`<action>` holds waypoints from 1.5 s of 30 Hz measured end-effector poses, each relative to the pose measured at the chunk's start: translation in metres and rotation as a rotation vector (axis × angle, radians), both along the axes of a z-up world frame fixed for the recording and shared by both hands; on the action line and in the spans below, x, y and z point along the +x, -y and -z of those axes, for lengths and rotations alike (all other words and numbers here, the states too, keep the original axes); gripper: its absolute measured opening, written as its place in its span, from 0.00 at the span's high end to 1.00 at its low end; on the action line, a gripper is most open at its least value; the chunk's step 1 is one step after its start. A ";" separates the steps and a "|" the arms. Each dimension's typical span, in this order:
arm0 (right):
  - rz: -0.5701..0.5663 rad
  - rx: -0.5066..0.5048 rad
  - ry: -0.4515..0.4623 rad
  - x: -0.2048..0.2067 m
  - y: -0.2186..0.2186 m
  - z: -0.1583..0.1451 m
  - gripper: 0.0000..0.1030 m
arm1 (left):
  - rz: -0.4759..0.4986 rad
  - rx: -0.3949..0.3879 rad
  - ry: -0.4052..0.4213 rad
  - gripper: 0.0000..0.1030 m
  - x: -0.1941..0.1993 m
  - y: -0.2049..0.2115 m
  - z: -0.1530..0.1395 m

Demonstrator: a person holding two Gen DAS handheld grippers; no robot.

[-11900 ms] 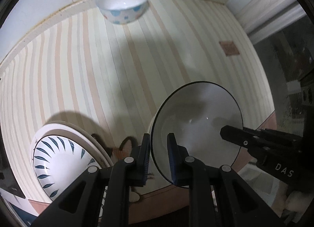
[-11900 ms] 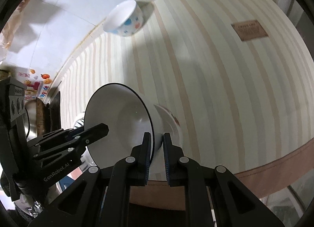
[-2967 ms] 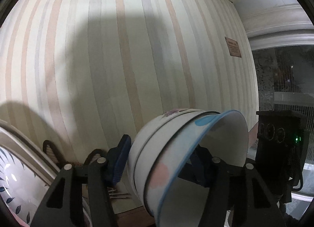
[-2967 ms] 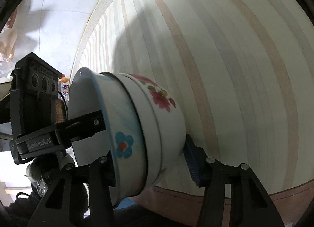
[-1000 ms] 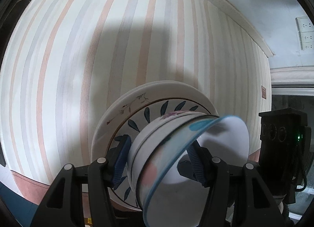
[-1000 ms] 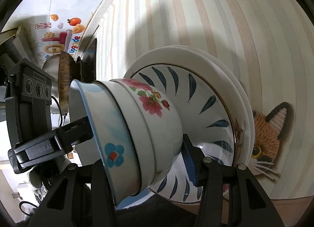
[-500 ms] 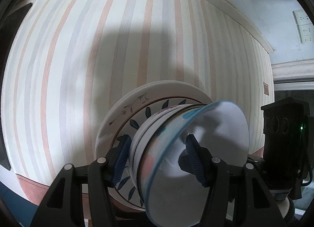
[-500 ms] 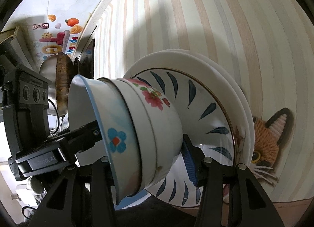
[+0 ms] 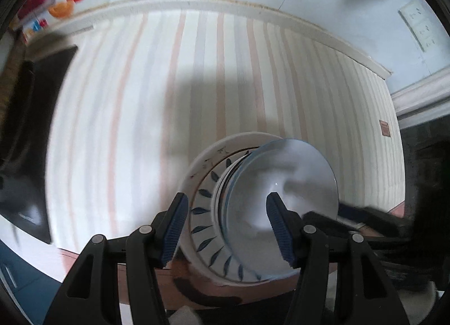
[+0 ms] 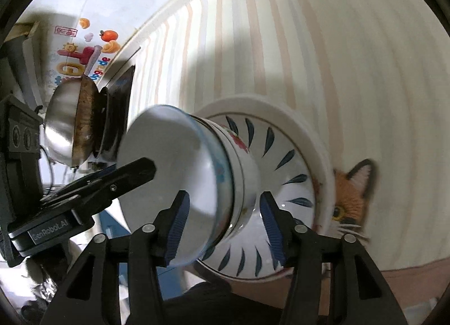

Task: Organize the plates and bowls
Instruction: 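Lower the bowl stack onto the plate stack with the left gripper, then open the left gripper and withdraw both tools from the stack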

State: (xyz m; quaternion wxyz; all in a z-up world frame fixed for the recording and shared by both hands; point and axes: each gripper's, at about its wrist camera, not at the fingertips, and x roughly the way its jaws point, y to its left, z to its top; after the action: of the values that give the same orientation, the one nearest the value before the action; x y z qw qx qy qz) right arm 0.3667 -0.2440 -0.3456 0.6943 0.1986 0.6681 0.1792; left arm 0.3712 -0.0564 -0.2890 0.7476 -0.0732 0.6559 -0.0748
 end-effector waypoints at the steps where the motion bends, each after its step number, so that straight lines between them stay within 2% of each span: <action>1: 0.002 -0.028 0.029 -0.003 0.000 -0.010 0.29 | 0.000 0.015 0.016 0.40 -0.003 -0.001 -0.004; 2: 0.005 -0.051 0.059 -0.006 0.000 -0.020 0.19 | -0.001 0.037 0.036 0.31 -0.007 -0.002 -0.010; 3: 0.009 -0.080 0.090 -0.010 0.000 -0.030 0.16 | -0.005 0.054 0.055 0.25 -0.010 -0.003 -0.015; 4: 0.014 -0.114 0.122 -0.015 0.000 -0.041 0.16 | -0.010 0.072 0.077 0.14 -0.014 -0.005 -0.020; 5: 0.022 -0.145 0.150 -0.019 -0.001 -0.051 0.13 | -0.017 0.095 0.105 0.12 -0.018 -0.007 -0.026; 11: 0.089 -0.289 0.299 -0.051 -0.002 -0.103 0.08 | -0.038 0.107 0.204 0.11 -0.044 -0.020 -0.058; 16: 0.138 -0.337 0.388 -0.086 -0.005 -0.143 0.06 | -0.038 0.120 0.275 0.11 -0.073 -0.020 -0.089; 22: 0.130 -0.383 0.478 -0.133 -0.017 -0.190 0.05 | -0.053 0.143 0.355 0.11 -0.119 -0.017 -0.126; 28: 0.116 -0.394 0.577 -0.187 -0.022 -0.233 0.05 | -0.087 0.170 0.444 0.11 -0.169 -0.012 -0.159; 33: 0.107 -0.378 0.621 -0.229 -0.017 -0.258 0.05 | -0.128 0.161 0.480 0.11 -0.210 -0.007 -0.181; 45: 0.082 -0.378 0.723 -0.334 -0.010 -0.313 0.05 | -0.183 0.205 0.545 0.11 -0.303 -0.002 -0.221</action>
State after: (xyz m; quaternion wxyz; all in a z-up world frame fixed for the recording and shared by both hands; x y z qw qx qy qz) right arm 0.0324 -0.2336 -0.0330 0.9153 0.0183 0.3935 0.0837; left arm 0.0682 -0.0542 -0.0677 0.9032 -0.0337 0.4258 0.0425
